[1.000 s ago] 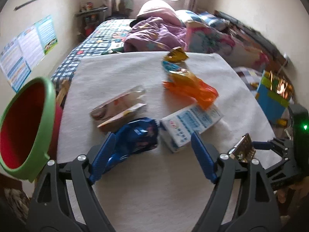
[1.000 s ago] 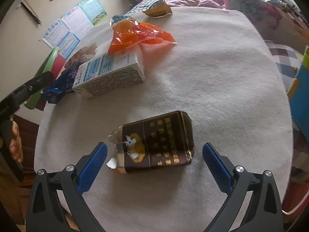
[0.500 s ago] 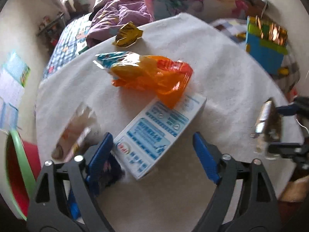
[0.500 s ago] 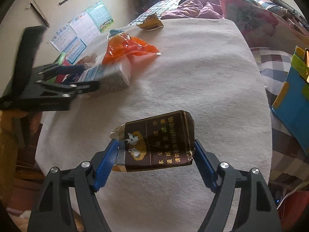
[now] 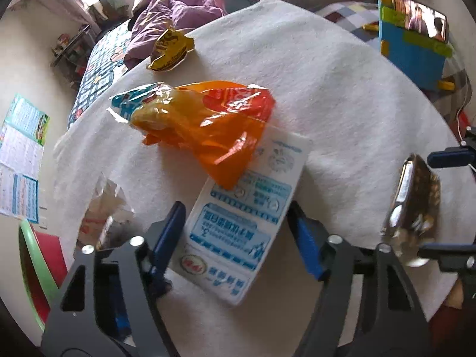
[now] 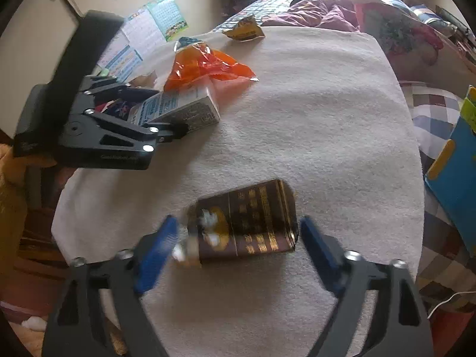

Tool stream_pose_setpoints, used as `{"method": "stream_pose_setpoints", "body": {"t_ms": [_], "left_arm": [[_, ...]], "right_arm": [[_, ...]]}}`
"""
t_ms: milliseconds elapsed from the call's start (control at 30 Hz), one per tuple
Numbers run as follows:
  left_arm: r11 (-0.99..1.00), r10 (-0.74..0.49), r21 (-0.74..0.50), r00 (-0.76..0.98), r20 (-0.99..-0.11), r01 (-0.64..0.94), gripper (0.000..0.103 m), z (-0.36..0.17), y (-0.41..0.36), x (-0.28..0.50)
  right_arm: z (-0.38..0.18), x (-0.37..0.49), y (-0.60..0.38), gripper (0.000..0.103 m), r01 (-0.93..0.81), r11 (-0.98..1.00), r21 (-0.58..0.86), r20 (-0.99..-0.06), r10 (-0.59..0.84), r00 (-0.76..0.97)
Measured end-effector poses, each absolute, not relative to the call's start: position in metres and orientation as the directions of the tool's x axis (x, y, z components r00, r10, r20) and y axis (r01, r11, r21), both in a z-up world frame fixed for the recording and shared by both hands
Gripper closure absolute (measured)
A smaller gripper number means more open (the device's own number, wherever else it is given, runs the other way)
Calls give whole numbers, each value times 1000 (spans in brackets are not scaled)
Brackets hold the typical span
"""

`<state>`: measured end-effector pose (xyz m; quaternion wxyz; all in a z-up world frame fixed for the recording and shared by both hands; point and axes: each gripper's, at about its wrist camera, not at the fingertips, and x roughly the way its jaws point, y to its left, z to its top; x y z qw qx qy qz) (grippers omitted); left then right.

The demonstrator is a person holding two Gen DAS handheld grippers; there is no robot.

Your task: Collect trash

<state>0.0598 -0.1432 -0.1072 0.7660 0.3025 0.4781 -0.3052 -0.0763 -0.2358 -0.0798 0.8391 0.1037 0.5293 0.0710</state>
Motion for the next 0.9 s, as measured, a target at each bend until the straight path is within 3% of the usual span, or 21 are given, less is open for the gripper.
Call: {"method": "stream_pose_setpoints", "body": {"t_ms": [200,433,667,767,900], "left_arm": [[742,-226,100,388,-893,663,43,-89,-122,47],[829,-306,-31,406,-861,559,47,-68,-96,31],[840,-303,-69,360,-883,538,47,-81,-89,23],[836,-309,-81,344,-887,543,46,-85,-86,19],[838,-308,-81,346,-886,539,44,-84,-84,18]], "right_arm": [[-69,-95,-246,14,20,970,241,-870,207,447],[-86,-99,-241,15,15,998,64,-916,53,397],[-81,-75,-237,14,59,996,-67,-872,-87,482],[-79,-79,-246,13,89,996,33,-874,-15,486],[-80,-79,-261,13,169,949,268,-861,157,484]]}}
